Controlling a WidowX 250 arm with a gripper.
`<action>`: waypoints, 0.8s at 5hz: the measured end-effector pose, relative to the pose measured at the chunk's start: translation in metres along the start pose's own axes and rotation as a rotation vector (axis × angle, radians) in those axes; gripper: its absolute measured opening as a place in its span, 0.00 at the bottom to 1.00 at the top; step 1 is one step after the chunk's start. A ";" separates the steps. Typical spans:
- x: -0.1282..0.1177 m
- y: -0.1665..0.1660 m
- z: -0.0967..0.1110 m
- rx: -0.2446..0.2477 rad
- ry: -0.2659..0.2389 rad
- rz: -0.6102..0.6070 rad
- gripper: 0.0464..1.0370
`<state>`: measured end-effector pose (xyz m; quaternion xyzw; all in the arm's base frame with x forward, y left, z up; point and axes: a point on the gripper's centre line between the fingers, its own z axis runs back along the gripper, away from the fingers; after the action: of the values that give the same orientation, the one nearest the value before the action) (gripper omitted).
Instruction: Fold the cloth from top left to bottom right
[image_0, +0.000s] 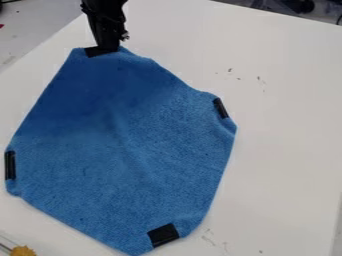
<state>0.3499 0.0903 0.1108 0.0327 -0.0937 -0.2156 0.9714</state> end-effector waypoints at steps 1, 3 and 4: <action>-0.017 -0.040 0.001 -0.035 -0.027 0.002 0.01; -0.042 -0.091 -0.040 -0.108 -0.094 -0.029 0.01; -0.045 -0.109 -0.042 -0.141 -0.029 -0.008 0.03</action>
<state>0.2730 0.0121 0.0513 -0.0384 -0.0921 -0.2261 0.9690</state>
